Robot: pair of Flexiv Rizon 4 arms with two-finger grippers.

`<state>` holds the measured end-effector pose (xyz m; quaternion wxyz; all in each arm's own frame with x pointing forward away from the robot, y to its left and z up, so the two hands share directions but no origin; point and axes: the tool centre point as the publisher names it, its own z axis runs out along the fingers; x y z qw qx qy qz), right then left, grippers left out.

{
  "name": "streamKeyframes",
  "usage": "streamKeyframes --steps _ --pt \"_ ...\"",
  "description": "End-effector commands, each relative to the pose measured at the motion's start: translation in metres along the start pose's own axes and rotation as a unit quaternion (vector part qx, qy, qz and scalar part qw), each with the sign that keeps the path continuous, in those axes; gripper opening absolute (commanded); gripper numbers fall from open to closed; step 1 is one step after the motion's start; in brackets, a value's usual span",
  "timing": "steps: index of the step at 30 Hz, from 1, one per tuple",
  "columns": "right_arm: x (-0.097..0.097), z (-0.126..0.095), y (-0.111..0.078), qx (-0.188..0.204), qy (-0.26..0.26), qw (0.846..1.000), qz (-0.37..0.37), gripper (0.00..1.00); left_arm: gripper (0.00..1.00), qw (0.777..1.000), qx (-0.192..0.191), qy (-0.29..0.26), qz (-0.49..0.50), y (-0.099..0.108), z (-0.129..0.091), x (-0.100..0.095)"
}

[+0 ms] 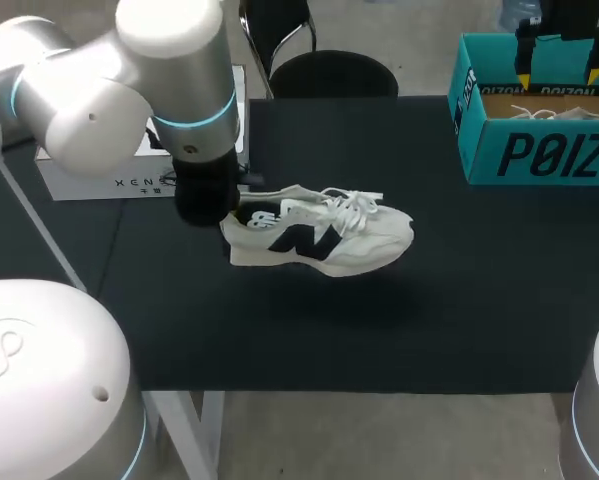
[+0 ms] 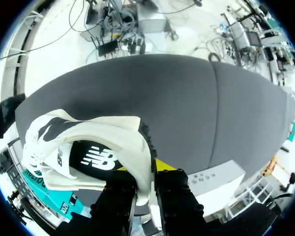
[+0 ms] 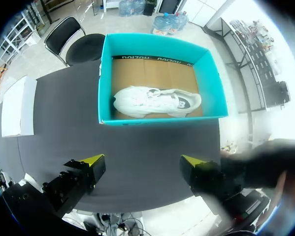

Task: Take the shoe out of the shoebox, open the shoe tongue, remove and reinsert the insole, then place the shoe into the shoebox

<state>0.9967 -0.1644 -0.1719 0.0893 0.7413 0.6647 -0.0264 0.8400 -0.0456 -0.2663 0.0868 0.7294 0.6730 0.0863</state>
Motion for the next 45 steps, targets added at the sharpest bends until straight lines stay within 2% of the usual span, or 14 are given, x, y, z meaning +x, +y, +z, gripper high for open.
streamKeyframes --steps 1,13,24,33,43,44,45 --pt "0.0 0.0 -0.001 -0.002 0.0 1.0 0.0 1.0 0.0 1.0 -0.004 0.007 -0.005 -0.005 0.024 -0.017" --pt "0.0 0.0 -0.001 -0.002 0.0 1.0 0.0 1.0 0.0 1.0 0.016 0.016 0.018 -0.025 0.058 -0.052" --pt "0.0 0.0 -0.001 -0.002 0.0 1.0 0.0 1.0 0.0 1.0 0.009 0.007 0.009 -0.034 0.077 -0.081" --pt "0.0 0.0 -0.001 -0.002 0.0 1.0 0.0 1.0 0.0 1.0 -0.002 0.003 0.003 -0.046 0.089 -0.095" --pt "0.0 0.0 -0.001 -0.002 0.0 1.0 0.0 1.0 0.0 1.0 0.003 0.012 -0.006 -0.051 0.097 -0.1" --pt "0.0 0.0 -0.001 -0.002 0.0 1.0 0.0 1.0 0.18 1.0 0.003 0.014 -0.007 -0.051 0.098 -0.1" --pt "0.0 0.0 -0.001 -0.002 0.0 1.0 0.0 1.0 0.87 1.0 0.002 0.016 -0.009 -0.052 0.099 -0.101"
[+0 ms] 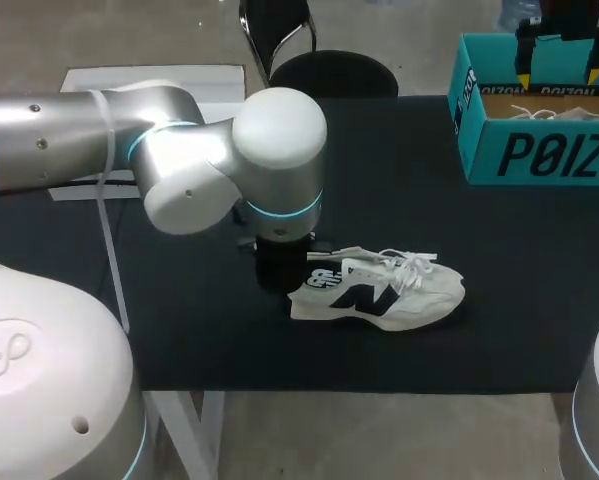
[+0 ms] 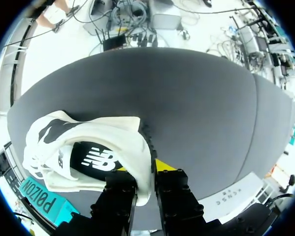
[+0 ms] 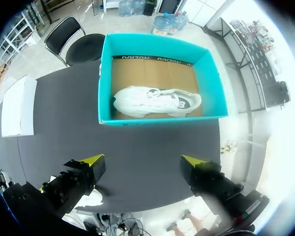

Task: Take the shoe out of the shoebox, open the shoe tongue, remove and reinsert the insole, then place the shoe into the shoebox

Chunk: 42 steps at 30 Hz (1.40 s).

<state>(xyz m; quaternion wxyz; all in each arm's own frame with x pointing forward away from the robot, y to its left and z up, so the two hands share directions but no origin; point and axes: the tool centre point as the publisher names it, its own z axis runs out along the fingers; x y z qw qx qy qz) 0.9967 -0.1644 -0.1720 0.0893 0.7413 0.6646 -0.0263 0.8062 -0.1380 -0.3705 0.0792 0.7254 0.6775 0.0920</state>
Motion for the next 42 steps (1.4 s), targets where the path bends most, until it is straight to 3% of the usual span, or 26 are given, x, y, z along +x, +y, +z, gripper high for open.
streamKeyframes --steps 1,7,15,19,20,21,23,24,25,27,31,38,41,42 --pt "0.0 0.0 -0.001 -0.002 0.0 1.0 0.0 1.0 1.0 1.0 -0.001 0.005 -0.007 -0.002 0.005 -0.006" --pt "0.0 0.0 -0.001 -0.002 0.0 1.0 0.0 1.0 1.0 1.0 -0.002 -0.019 -0.017 0.002 -0.007 -0.006" --pt "0.0 0.0 -0.001 -0.002 0.0 1.0 0.0 1.0 1.0 0.998 -0.013 -0.046 -0.046 0.025 -0.035 0.01" --pt "0.0 0.0 -0.001 -0.002 0.0 1.0 0.0 1.0 1.0 0.993 0.01 -0.07 -0.092 0.036 -0.056 0.024" --pt "0.0 0.0 -0.001 -0.002 0.0 1.0 0.0 1.0 1.0 0.989 0.033 -0.083 -0.121 0.04 -0.062 0.031" --pt "0.0 0.0 -0.001 -0.002 0.0 1.0 0.0 1.0 1.0 0.977 0.088 -0.103 -0.167 0.043 -0.067 0.037" --pt "0.0 0.0 -0.001 -0.002 0.0 1.0 0.0 1.0 1.0 0.958 0.127 -0.127 -0.225 0.049 -0.073 0.049" --pt "0.0 0.0 -0.001 -0.002 0.0 1.0 0.0 1.0 1.0 0.925 0.187 -0.16 -0.291 0.052 -0.079 0.059" --pt "0.0 0.0 -0.001 -0.002 0.0 1.0 0.0 1.0 1.0 0.911 0.204 -0.169 -0.317 0.054 -0.081 0.065" --pt "0.0 0.0 -0.001 -0.002 0.0 1.0 0.0 1.0 1.0 0.885 0.204 -0.2 -0.367 0.057 -0.084 0.082" --pt "0.0 0.0 -0.001 -0.002 0.0 1.0 0.0 1.0 1.0 0.83 0.253 -0.23 -0.44 0.055 -0.089 0.104" --pt "0.0 0.0 -0.001 -0.002 0.0 1.0 0.0 1.0 1.0 0.792 0.264 -0.243 -0.494 0.052 -0.088 0.128" --pt "0.0 0.0 -0.001 -0.002 0.0 1.0 0.0 1.0 1.0 0.79 0.268 -0.244 -0.495 0.052 -0.088 0.135" --pt "0.0 0.0 -0.001 -0.002 0.0 1.0 0.0 1.0 1.0 0.805 0.261 -0.235 -0.478 0.051 -0.089 0.136"
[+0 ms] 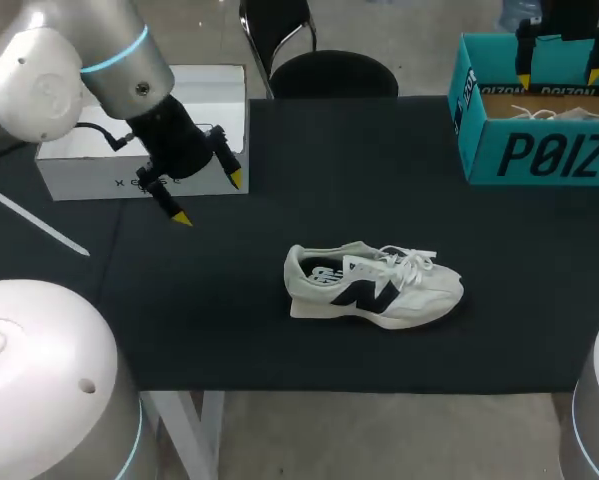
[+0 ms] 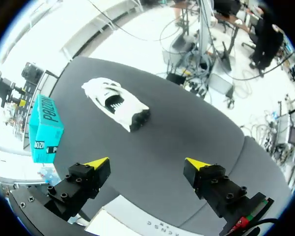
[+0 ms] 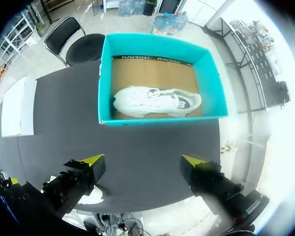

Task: Take the shoe out of the shoebox, open the shoe tongue, remove and reinsert the insole, then place the shoe into the shoebox

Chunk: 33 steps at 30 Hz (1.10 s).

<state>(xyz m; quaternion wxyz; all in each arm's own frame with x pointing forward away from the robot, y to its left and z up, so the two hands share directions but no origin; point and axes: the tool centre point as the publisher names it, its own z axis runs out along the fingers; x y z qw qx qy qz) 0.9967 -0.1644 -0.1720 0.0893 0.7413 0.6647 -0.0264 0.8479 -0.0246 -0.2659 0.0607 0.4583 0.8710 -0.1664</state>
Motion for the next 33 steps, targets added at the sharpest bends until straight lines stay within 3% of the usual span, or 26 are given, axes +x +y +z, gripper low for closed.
streamKeyframes --steps 1,23,27,33 --pt "0.0 0.0 -0.001 -0.002 0.0 1.0 0.0 1.0 1.0 0.981 0.104 -0.099 -0.129 0.004 -0.005 0.018" --pt "0.0 0.0 -0.001 -0.002 0.0 1.0 0.0 1.0 1.0 0.981 0.104 -0.099 -0.129 0.004 -0.005 0.018" --pt "0.0 0.0 -0.001 -0.002 0.0 1.0 0.0 1.0 1.0 0.953 0.185 -0.111 -0.213 -0.001 0.011 0.034" --pt "0.0 0.0 -0.001 -0.002 0.0 1.0 0.0 1.0 1.0 0.906 0.259 -0.145 -0.301 -0.013 0.035 0.049"
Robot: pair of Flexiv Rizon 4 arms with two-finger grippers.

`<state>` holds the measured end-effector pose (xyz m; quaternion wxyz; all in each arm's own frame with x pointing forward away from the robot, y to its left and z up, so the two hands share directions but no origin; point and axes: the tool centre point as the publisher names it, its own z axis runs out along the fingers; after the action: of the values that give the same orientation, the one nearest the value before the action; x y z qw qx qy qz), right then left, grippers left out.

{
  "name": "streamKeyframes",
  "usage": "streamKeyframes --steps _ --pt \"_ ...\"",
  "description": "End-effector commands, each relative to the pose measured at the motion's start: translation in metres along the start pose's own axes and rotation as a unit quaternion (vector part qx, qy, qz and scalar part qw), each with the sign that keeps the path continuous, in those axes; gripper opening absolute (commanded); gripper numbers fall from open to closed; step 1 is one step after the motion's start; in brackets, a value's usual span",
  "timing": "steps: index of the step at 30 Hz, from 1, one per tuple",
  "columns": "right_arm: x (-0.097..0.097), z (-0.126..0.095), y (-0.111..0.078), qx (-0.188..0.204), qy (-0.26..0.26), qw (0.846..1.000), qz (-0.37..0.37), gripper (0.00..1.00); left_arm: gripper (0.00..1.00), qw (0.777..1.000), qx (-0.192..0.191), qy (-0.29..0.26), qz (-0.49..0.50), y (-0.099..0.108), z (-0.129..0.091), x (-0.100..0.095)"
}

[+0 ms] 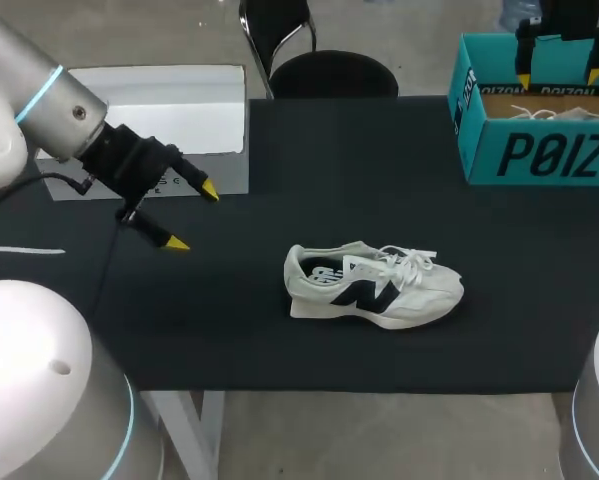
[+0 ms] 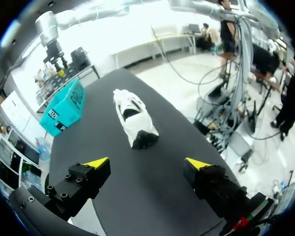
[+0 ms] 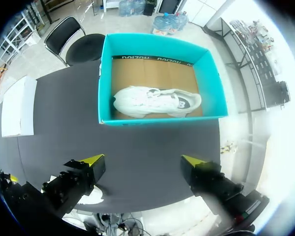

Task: Take the shoe out of the shoebox, open the shoe tongue, remove and reinsert the insole, then place the shoe into the shoebox

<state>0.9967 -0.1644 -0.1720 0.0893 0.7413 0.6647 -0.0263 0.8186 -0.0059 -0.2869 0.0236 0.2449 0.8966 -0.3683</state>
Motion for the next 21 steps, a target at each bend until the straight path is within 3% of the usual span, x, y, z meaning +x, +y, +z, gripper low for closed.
streamKeyframes --steps 1,12,21 --pt "0.0 0.0 -0.001 -0.002 0.0 1.0 0.0 1.0 1.0 0.989 0.096 -0.056 -0.101 0.011 0.021 0.017" --pt "0.0 0.0 -0.001 -0.002 0.0 1.0 0.0 1.0 1.0 0.977 0.144 -0.044 -0.149 0.007 0.068 0.029" --pt "0.0 0.0 -0.001 -0.002 0.0 1.0 0.0 1.0 1.0 0.979 0.158 -0.016 -0.126 -0.009 0.088 0.015"
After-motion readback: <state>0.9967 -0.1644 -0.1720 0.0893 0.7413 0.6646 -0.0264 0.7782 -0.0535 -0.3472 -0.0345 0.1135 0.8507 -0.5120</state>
